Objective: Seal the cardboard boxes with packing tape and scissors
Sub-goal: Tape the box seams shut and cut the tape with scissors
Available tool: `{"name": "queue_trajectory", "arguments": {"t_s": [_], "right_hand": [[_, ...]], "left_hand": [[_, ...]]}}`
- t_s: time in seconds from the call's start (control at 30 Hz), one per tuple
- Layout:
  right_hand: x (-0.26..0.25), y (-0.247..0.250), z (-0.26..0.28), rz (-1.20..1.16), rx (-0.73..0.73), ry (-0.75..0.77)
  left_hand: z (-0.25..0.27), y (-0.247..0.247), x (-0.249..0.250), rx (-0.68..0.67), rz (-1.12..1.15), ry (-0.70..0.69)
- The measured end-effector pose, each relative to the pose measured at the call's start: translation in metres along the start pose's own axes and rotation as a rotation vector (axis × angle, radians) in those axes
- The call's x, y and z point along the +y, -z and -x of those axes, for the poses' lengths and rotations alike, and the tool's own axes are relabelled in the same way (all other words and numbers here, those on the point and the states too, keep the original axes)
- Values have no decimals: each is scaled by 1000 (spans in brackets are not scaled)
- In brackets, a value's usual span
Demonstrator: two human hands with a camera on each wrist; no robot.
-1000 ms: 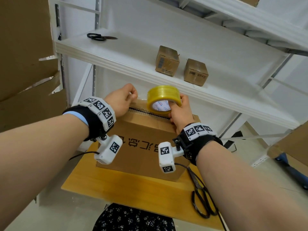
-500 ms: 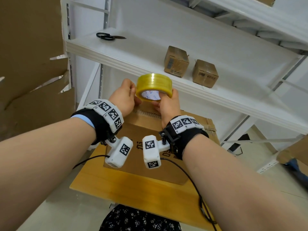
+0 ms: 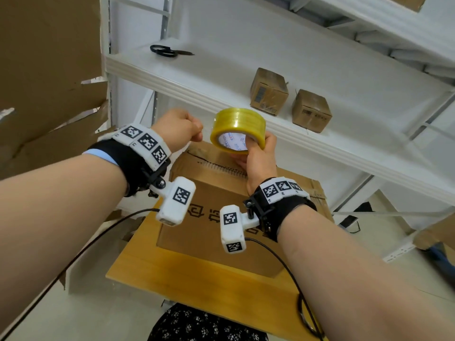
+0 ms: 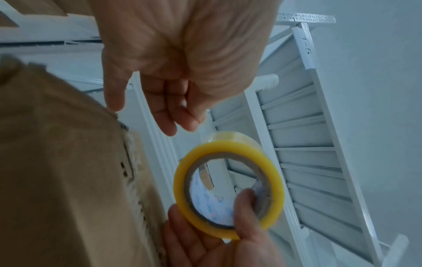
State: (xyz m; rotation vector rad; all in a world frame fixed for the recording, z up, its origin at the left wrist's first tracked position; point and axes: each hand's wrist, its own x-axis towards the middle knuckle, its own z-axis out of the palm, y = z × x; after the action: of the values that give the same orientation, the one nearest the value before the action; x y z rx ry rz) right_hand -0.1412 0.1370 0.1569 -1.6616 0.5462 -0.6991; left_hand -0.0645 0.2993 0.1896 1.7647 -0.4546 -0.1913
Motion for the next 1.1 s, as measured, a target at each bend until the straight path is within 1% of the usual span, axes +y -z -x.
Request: {"name": "queue_trajectory", "arguments": {"t_s": [0.1, 0.2, 0.27, 0.33, 0.43, 0.5, 0.6, 0.67, 0.77, 0.87, 0.93, 1.1], "right_hand": [[0, -2, 2, 9, -17, -10], [-2, -3, 3, 7, -60, -61], [-2, -4, 2, 14, -80, -78], [-3, -4, 0, 12, -67, -90], [-3, -4, -3, 4, -32, -107], [-4, -5, -4, 17, -19, -120], [-9, -12, -2, 35, -23, -131], [-11, -16, -2, 45, -22, -141], [-9, -16, -2, 54, -13, -150], [-2, -10, -4, 4, 4, -148], [0, -9, -2, -22, 10, -135], [-4, -13, 2, -31, 47, -104]], "left_hand": [[-2, 12, 1, -30, -34, 90], [-2, 17, -4, -53, 30, 150], [-2, 16, -6, -52, 58, 156], [0, 11, -8, -57, 69, 148], [5, -2, -18, -54, 110, 85], [7, -8, -25, -15, 153, 64], [5, -13, -29, 68, 193, 72], [4, -16, -30, 90, 190, 83], [2, -15, -30, 65, 202, 97], [-2, -6, -23, 19, 226, 143], [-7, 1, -21, 14, 245, 179], [-12, 22, -18, 19, 207, 212]]}}
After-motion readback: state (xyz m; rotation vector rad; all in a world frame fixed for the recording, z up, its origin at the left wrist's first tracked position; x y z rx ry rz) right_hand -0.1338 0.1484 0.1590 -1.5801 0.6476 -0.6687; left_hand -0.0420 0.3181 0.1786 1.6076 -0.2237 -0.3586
